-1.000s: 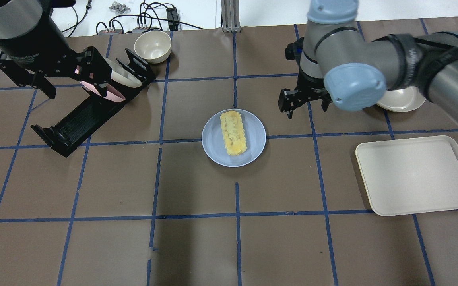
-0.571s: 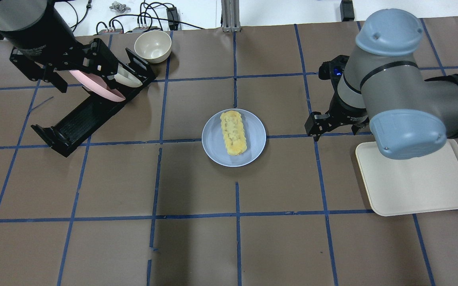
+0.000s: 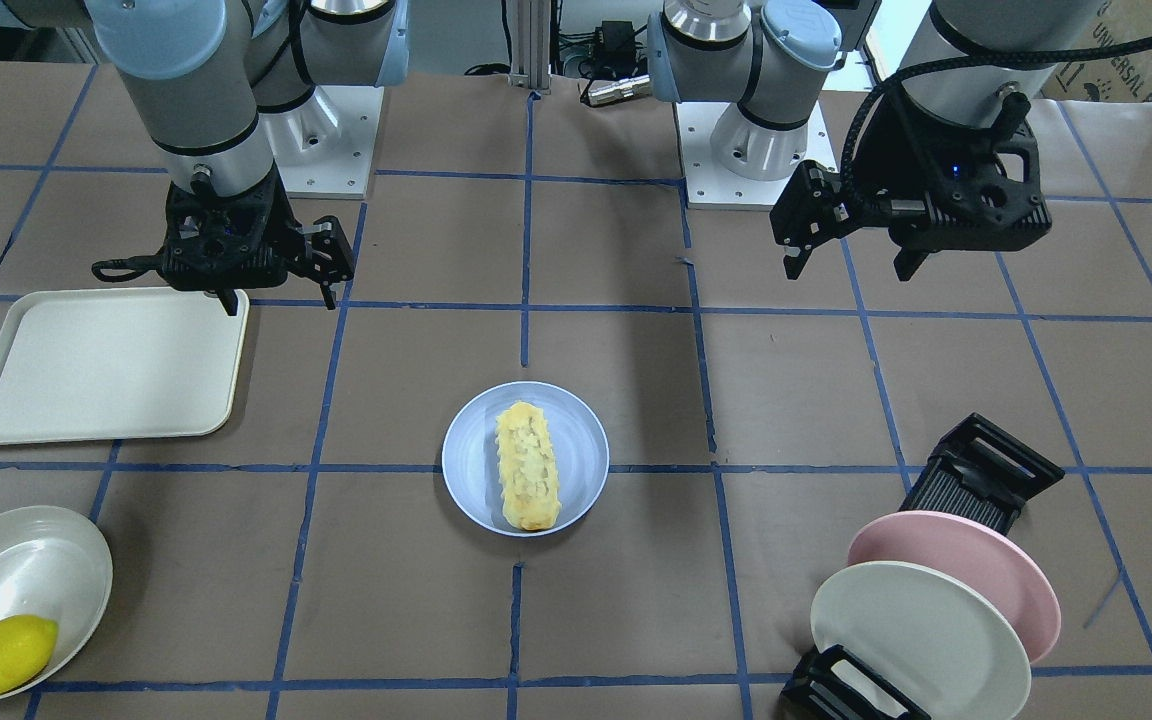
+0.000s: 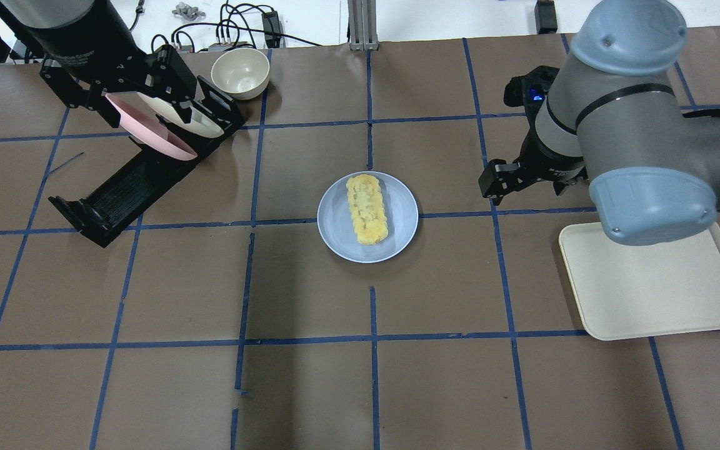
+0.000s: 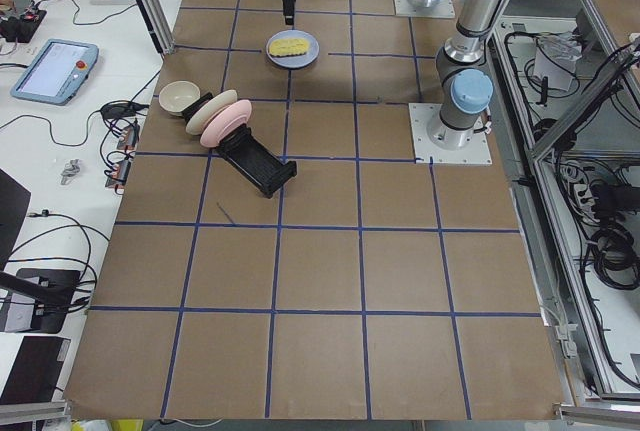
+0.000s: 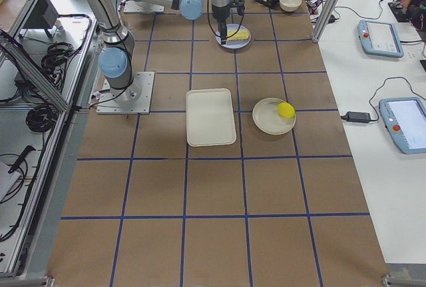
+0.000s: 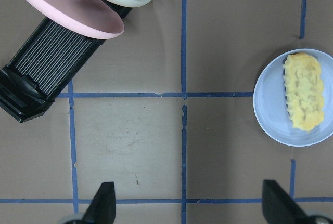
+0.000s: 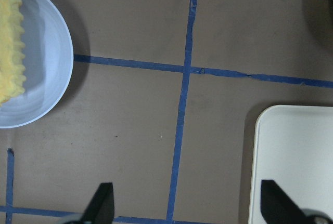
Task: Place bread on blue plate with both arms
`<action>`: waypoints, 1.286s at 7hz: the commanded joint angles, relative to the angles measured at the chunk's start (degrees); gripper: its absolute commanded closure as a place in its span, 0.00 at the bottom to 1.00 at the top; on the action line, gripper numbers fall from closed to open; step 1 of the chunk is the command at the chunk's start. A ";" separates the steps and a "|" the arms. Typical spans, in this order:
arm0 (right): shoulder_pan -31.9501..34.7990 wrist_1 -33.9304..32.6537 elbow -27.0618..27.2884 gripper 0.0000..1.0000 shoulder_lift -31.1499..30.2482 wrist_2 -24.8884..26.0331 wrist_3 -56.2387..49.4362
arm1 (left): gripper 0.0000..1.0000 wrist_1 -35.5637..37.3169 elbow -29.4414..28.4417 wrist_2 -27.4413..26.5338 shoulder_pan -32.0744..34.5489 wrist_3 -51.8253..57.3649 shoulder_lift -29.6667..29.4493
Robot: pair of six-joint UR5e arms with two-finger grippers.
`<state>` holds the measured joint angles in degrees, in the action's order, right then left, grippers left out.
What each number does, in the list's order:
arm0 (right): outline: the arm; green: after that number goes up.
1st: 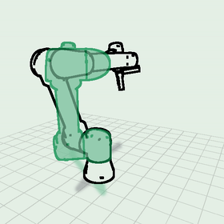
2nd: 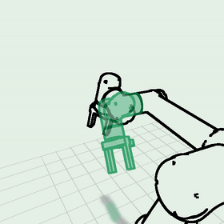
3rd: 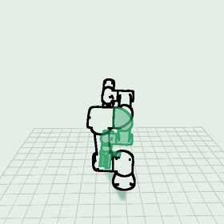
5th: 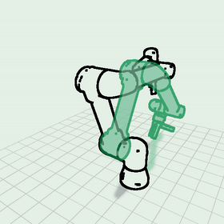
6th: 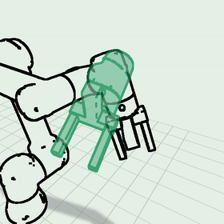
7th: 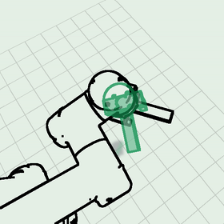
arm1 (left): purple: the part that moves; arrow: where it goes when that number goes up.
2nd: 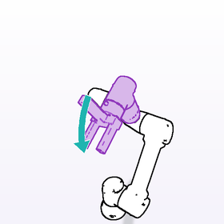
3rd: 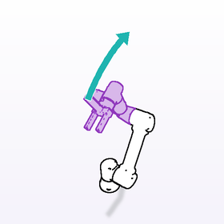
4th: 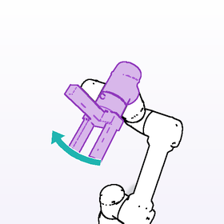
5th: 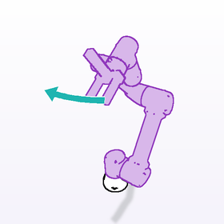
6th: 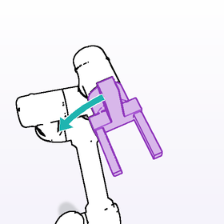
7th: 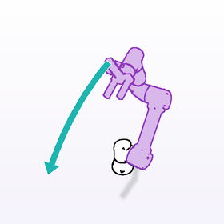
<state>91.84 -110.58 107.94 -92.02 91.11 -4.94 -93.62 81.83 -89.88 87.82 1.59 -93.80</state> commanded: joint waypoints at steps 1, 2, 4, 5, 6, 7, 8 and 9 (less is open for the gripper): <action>0.53 0.19 -2.72 0.00 1.66 -0.75 0.02 | 0.00 0.98 0.35 -0.04 -0.02 0.08 -0.68; 0.53 0.45 -3.00 0.00 1.85 -0.76 0.02 | 0.00 2.11 0.61 -0.30 0.07 0.08 -0.33; 0.53 0.45 -2.48 0.00 1.94 -0.58 -0.07 | 0.00 0.20 0.35 -2.48 0.07 0.08 1.52; 0.53 0.45 -2.47 0.00 1.85 -0.67 -0.07 | 0.00 0.36 -0.26 -2.67 0.16 -0.01 0.82; 0.53 0.54 -2.39 0.00 1.93 -0.67 0.01 | 0.00 0.89 0.60 -2.41 -0.02 -0.10 0.12; 0.53 0.54 -2.39 0.00 2.02 -0.67 -0.07 | 0.00 0.98 0.96 -2.41 -0.02 -0.54 -0.50; 0.53 0.71 -2.30 0.00 1.94 -0.67 -0.07 | 0.00 0.98 0.70 -2.41 -0.02 -0.45 -0.07; 0.53 0.71 -2.30 0.00 1.94 -0.67 -0.16 | 0.00 0.89 1.22 -2.50 0.07 -0.54 0.63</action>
